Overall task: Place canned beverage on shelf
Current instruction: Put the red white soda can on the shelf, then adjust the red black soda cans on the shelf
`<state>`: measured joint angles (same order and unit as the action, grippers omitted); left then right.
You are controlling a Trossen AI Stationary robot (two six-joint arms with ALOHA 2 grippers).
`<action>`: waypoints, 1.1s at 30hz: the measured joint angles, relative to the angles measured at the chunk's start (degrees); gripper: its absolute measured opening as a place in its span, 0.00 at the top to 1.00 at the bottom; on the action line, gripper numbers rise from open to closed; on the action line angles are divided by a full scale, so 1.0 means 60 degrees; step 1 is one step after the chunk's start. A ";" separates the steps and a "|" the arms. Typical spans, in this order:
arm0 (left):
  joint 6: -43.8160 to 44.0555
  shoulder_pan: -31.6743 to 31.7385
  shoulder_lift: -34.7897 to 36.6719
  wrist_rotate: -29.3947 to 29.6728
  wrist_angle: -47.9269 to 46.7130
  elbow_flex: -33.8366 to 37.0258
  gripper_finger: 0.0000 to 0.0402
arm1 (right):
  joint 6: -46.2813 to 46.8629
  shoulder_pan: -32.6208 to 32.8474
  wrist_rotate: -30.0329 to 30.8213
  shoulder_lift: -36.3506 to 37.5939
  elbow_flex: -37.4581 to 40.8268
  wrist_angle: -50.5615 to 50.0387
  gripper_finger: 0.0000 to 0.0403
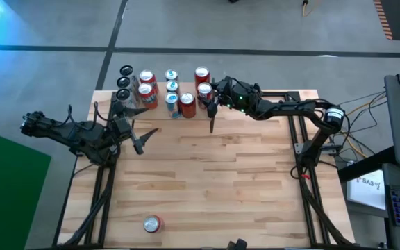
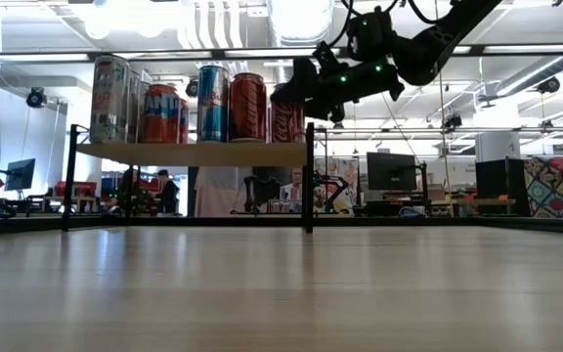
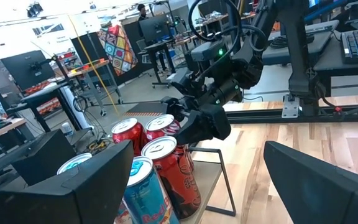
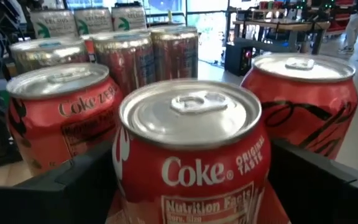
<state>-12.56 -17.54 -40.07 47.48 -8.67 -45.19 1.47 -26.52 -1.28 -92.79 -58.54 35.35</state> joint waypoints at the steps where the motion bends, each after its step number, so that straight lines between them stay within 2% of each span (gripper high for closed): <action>1: 0.0000 0.0000 0.0000 0.0000 0.0023 0.0000 0.14 | -0.0007 0.0000 -0.0003 0.0000 0.0000 -0.0044 0.12; 20: 0.0000 0.0003 0.0000 -0.0003 0.0022 0.0000 0.14 | 0.0289 0.0004 -0.0023 0.0323 0.0000 0.0040 0.11; 33: 0.0000 0.0003 0.0000 -0.0003 0.0019 0.0000 0.14 | 0.0262 0.0107 -0.0048 0.1449 0.0000 0.0046 0.11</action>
<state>-12.56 -17.52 -40.07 47.46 -8.56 -45.19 3.05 -25.88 -1.57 -84.10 -58.54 35.62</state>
